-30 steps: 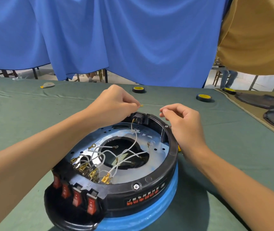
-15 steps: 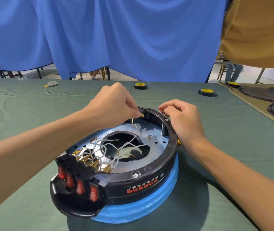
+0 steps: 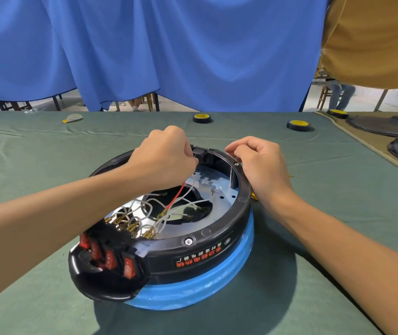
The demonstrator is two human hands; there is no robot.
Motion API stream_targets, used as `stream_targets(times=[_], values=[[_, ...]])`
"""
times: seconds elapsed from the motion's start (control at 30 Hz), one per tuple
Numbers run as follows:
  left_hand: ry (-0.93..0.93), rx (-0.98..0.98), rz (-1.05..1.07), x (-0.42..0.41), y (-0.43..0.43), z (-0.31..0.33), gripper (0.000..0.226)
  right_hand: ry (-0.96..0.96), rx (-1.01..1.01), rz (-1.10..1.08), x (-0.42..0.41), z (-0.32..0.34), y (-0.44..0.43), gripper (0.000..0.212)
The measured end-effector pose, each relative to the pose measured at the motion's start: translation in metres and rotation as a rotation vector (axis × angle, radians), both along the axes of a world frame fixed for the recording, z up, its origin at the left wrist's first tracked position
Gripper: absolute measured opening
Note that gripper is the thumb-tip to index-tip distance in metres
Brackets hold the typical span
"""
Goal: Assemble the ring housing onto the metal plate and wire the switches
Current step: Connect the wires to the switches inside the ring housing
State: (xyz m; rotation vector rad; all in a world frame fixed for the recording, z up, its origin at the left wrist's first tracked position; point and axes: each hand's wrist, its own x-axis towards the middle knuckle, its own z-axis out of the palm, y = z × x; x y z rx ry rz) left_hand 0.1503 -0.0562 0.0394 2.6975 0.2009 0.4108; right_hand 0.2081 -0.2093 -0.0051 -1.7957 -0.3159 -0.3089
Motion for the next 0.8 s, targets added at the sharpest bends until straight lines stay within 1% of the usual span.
stream_targets(times=[0.2, 0.47, 0.53, 0.6, 0.73, 0.8], values=[[-0.003, -0.099, 0.008, 0.005, 0.003, -0.003, 0.034, -0.013, -0.005, 0.004, 0.001, -0.001, 0.000, 0.029], [-0.052, -0.052, 0.006, 0.006, 0.001, -0.008, 0.023, -0.002, 0.006, 0.045, 0.000, 0.000, -0.001, 0.026], [-0.047, -0.011, 0.021, 0.006, -0.001, -0.008, 0.018, 0.037, 0.007, 0.123, 0.000, 0.002, 0.000, 0.024], [-0.052, 0.025, 0.042, 0.008, -0.002, -0.008, 0.012, 0.105, 0.020, 0.246, 0.001, 0.003, 0.000, 0.021], [-0.063, 0.074, 0.074, 0.011, -0.005, -0.008, 0.006, 0.269, 0.037, 0.531, 0.006, 0.005, -0.002, 0.031], [-0.067, 0.071, 0.070, 0.012, -0.004, -0.008, 0.005, 0.288, -0.018, 0.613, 0.009, 0.009, -0.004, 0.036]])
